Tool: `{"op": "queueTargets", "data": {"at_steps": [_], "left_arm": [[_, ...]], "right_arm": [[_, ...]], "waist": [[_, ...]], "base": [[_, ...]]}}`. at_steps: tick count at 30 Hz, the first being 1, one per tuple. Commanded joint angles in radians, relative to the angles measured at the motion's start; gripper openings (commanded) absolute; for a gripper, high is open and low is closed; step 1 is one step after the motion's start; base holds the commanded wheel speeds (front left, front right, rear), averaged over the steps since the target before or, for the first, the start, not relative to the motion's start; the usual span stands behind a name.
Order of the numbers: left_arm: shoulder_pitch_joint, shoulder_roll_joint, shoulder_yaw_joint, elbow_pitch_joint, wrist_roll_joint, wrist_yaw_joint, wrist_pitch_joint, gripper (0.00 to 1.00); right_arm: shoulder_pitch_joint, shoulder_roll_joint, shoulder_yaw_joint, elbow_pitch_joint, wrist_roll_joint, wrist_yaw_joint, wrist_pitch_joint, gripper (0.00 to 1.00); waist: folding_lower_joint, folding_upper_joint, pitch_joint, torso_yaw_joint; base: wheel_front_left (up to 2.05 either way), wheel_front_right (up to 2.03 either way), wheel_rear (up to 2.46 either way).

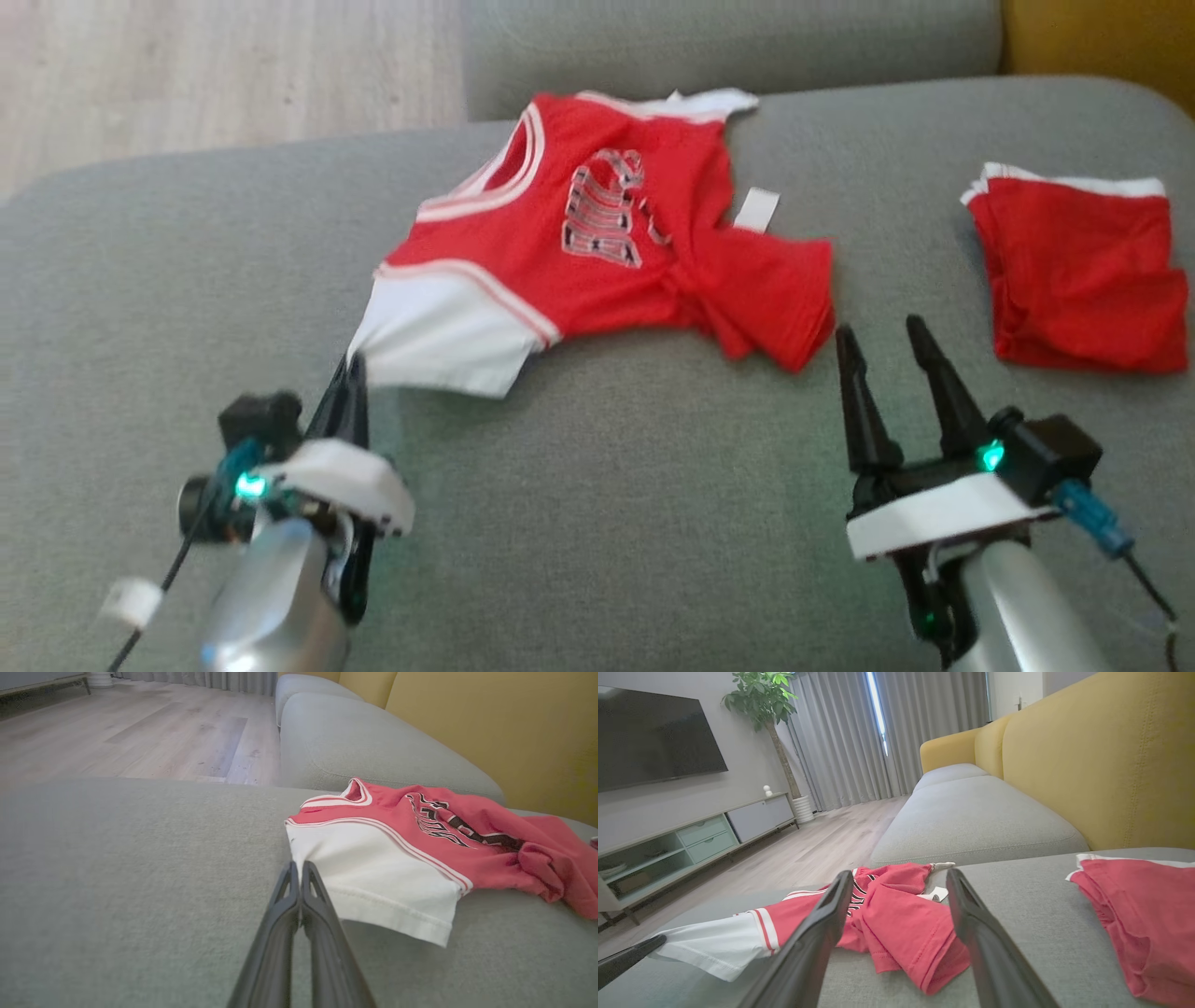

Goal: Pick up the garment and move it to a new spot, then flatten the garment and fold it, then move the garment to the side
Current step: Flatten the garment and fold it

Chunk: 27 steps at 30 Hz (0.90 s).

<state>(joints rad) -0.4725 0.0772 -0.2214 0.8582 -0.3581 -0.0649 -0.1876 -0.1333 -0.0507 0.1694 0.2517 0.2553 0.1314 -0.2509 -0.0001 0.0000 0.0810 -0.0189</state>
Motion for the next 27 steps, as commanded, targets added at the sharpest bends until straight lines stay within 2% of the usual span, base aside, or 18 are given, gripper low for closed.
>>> {"op": "queueTargets", "data": {"at_steps": [1, 9, 20, 21, 22, 23, 27], "left_arm": [[0.010, 0.041, 0.044, -0.041, -0.012, 0.010, -0.015, 0.00], [0.133, 0.067, 0.055, -0.135, -0.026, 0.030, -0.017, 0.00], [0.295, 0.083, 0.018, -0.327, -0.010, 0.071, 0.052, 0.00], [0.312, 0.089, 0.012, -0.354, -0.003, 0.084, 0.071, 0.09], [0.318, 0.092, 0.011, -0.368, 0.002, 0.094, 0.075, 0.49], [0.324, 0.095, 0.011, -0.382, 0.005, 0.101, 0.076, 1.00], [0.332, 0.087, 0.019, -0.449, -0.007, 0.111, 0.059, 1.00]], "right_arm": [[-0.004, 0.000, 0.029, -0.022, 0.000, -0.001, -0.011, 1.00], [0.026, 0.000, 0.045, 0.002, 0.006, -0.001, -0.011, 1.00], [0.046, 0.000, 0.064, 0.025, 0.027, -0.001, -0.011, 1.00], [0.045, 0.000, 0.066, 0.026, 0.030, -0.001, -0.011, 1.00], [0.045, 0.000, 0.067, 0.027, 0.032, -0.001, -0.011, 1.00], [0.044, 0.000, 0.068, 0.027, 0.033, -0.001, -0.011, 1.00], [0.041, 0.000, 0.064, 0.023, 0.036, -0.001, -0.011, 1.00]], "waist": [[0.0001, 0.0000, -0.030, 0.021], [0.0001, 0.0000, -0.091, 0.060], [0.0001, 0.0000, -0.139, 0.106], [0.0001, 0.0000, -0.142, 0.109], [0.0001, 0.0000, -0.142, 0.110], [0.0001, 0.0000, -0.142, 0.111], [0.0001, 0.0000, -0.135, 0.113]], "base": [[0.00, 0.00, 0.00], [0.00, 0.00, 0.00], [0.00, 0.00, 0.00], [0.00, 0.00, 0.00], [0.00, 0.00, 0.00], [0.00, 0.00, 0.00], [0.00, 0.00, 0.00]]}}
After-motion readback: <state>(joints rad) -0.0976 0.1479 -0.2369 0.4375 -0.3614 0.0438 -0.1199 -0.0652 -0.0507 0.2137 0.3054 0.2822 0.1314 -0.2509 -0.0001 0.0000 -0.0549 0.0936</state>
